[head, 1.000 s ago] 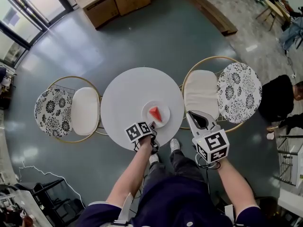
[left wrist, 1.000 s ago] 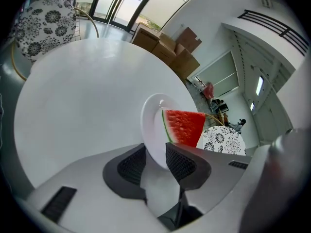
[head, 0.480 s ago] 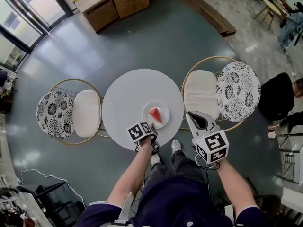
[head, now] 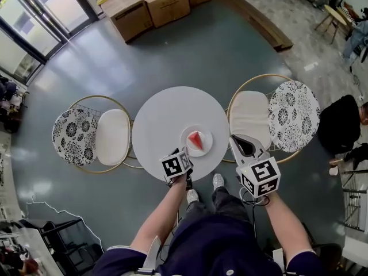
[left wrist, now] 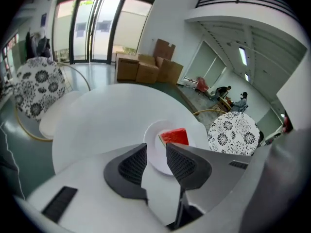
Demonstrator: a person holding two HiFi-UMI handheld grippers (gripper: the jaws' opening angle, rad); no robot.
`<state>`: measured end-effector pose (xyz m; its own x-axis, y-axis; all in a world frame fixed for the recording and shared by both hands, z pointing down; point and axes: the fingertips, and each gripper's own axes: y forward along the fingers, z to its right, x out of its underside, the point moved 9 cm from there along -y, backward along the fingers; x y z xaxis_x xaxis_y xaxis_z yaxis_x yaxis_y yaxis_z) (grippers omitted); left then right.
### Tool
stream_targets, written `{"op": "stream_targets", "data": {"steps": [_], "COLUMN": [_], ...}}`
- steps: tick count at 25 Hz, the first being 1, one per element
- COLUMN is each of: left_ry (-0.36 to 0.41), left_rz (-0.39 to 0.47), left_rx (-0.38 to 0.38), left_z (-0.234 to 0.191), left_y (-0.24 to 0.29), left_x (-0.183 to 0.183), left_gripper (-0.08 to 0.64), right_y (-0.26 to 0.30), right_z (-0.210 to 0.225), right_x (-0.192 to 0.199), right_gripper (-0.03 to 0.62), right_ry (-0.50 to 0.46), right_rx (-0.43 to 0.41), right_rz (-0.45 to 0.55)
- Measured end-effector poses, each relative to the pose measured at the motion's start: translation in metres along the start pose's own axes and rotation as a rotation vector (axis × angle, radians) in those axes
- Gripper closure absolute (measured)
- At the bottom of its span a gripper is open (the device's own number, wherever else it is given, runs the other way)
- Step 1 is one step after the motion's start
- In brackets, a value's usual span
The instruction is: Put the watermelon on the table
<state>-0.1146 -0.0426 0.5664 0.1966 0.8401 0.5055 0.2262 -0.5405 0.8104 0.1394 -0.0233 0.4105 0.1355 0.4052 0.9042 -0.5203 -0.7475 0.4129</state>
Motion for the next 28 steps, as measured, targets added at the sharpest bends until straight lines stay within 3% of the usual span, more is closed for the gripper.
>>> {"op": "stream_targets", "data": {"steps": [7,13,19,28], "left_ry": [0.253,0.379,0.422,0.451], "left_rz": [0.21,0.341,0.456,0.541], "left_rx": [0.099,0.191,0.306,0.455], "left_z": [0.018,0.034,0.049,0.062], "left_y": [-0.055,-0.1,-0.138,-0.179], "left_x": [-0.032,-0.054,-0.064,-0.075], "left_gripper": [0.44,0.522,0.554,0.554], "right_y": [0.013,0.025,0.026,0.026], "right_z": [-0.02,-0.037,-0.05,-0.067], "right_x": [-0.021,-0.036,-0.044,-0.062], "right_gripper": [0.588,0.588,0.588,0.588], "right_ry": [-0.018,-0.034,-0.047,-0.079], "right_rx": [-0.055,-0.103,-0.142,-0.171], "right_rz": [0.056,0.087,0.118,0.161]}}
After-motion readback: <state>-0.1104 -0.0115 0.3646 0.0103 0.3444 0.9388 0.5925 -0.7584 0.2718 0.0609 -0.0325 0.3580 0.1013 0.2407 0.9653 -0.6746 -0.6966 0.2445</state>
